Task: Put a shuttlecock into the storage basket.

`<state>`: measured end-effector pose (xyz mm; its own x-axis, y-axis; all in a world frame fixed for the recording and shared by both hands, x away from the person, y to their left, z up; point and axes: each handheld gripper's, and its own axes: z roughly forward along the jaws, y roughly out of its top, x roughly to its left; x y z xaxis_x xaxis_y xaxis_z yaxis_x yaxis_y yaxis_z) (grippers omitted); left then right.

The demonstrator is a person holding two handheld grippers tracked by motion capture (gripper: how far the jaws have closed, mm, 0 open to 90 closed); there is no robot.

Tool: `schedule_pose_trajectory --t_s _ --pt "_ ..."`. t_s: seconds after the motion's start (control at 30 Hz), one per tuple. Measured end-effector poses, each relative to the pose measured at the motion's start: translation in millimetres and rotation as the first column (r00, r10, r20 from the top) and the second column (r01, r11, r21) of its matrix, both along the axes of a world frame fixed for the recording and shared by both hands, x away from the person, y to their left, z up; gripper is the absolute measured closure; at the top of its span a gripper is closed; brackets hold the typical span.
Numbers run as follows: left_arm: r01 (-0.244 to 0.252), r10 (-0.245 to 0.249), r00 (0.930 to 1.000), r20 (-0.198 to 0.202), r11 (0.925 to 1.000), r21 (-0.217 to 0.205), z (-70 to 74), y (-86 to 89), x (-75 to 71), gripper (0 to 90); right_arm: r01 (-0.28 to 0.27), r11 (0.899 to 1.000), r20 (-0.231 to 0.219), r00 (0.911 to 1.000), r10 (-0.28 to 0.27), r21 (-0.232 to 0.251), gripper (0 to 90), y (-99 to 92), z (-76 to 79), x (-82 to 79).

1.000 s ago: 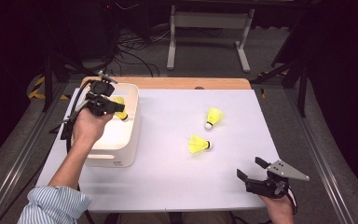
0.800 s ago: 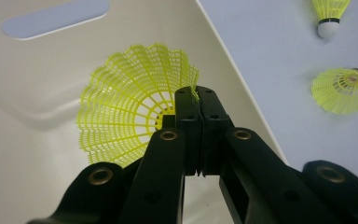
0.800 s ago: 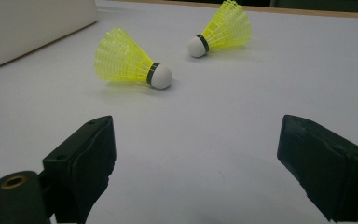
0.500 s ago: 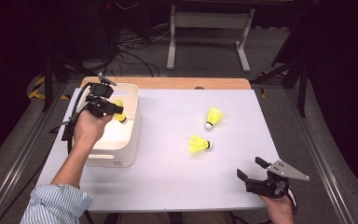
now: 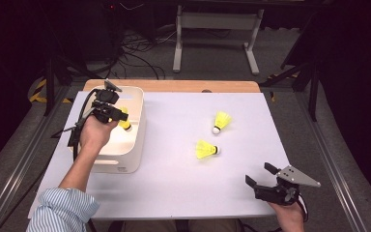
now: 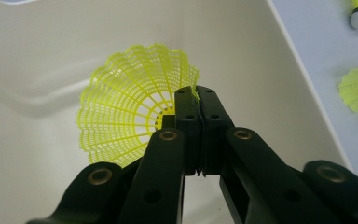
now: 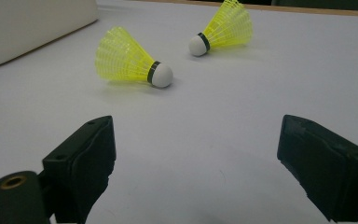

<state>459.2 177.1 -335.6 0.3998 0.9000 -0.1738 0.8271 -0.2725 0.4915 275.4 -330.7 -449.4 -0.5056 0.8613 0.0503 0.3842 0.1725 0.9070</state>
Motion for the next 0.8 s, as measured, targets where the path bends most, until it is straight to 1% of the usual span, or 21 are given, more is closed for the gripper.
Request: schedule_pose_trajectory --t_s 0.03,0.33,0.4,0.57,0.8 --pt "0.005 -0.005 1.0000 -0.001 1.0000 0.006 -0.7 0.6 0.7 88.7 0.001 1.000 -0.001 1.0000 -0.001 0.001 12.3 -0.1 0.0 0.0" --pt "-0.009 0.009 0.9998 -0.018 0.9999 0.005 -8.8 1.1 4.3 88.7 0.002 1.000 -0.001 1.0000 -0.002 0.003 12.3 0.0 0.0 0.0" --pt "-0.005 0.005 0.9997 -0.023 0.9999 0.009 -9.8 1.3 4.9 88.5 0.001 1.000 -0.002 1.0000 -0.001 0.003 12.3 0.0 0.0 -0.1" --pt "-0.002 0.003 0.9997 -0.023 0.9999 0.013 -11.1 0.7 5.0 87.4 0.001 1.000 -0.002 1.0000 -0.001 0.003 12.3 -0.1 0.0 0.0" --pt "-0.002 0.003 0.9995 -0.032 0.9998 0.019 -12.1 1.2 5.3 86.9 0.001 1.000 -0.001 1.0000 -0.001 0.003 12.3 -0.1 0.1 0.0"
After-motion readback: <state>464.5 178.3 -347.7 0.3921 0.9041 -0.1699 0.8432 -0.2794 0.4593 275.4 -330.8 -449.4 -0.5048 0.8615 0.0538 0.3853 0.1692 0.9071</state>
